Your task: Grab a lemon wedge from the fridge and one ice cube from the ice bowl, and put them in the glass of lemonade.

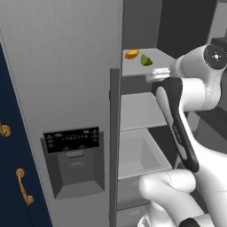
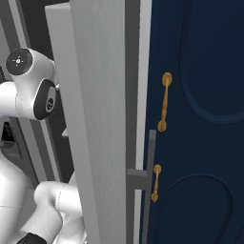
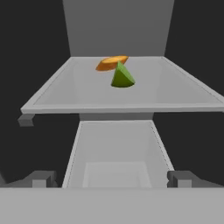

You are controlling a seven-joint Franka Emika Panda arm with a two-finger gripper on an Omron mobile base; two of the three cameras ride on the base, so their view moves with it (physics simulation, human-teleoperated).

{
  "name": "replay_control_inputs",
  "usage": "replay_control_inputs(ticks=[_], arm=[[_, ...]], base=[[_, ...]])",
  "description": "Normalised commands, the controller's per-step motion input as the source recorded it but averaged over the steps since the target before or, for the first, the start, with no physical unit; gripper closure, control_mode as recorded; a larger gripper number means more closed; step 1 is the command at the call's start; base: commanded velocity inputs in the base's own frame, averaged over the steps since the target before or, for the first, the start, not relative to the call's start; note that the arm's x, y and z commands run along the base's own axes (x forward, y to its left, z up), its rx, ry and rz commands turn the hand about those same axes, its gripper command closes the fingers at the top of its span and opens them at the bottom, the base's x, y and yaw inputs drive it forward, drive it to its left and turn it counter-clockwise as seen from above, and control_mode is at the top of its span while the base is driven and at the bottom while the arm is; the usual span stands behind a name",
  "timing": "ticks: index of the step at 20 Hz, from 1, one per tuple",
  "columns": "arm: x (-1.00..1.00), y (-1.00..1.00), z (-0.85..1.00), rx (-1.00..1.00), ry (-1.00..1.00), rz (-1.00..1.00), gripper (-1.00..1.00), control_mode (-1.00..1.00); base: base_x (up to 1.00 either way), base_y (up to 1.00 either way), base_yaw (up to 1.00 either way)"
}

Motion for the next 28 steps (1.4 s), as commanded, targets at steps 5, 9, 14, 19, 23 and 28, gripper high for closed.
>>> replay_control_inputs(ticks=[5,9,14,19,23,28], arm=[[0.25,0.0,0.13,0.01,0.0,0.0,-1.0,-1.0],[0.36,0.0,0.29,0.0,0.0,-0.02,-1.0,-1.0],[0.49,-0.01,0.05,0.0,0.03,-0.02,-1.0,-1.0],[0.48,-0.11,-0.05,0.0,0.0,-0.02,-1.0,-1.0],[0.49,-0.09,-0.04,0.0,0.0,-0.01,-1.0,-1.0],[0.49,0.0,-0.11,0.0,0.0,-0.03,-1.0,-1.0]], base=[[0.0,0.0,0.0],[0.0,0.0,0.0],[0.0,0.0,0.0],[0.0,0.0,0.0],[0.0,0.0,0.0],[0.0,0.0,0.0]])
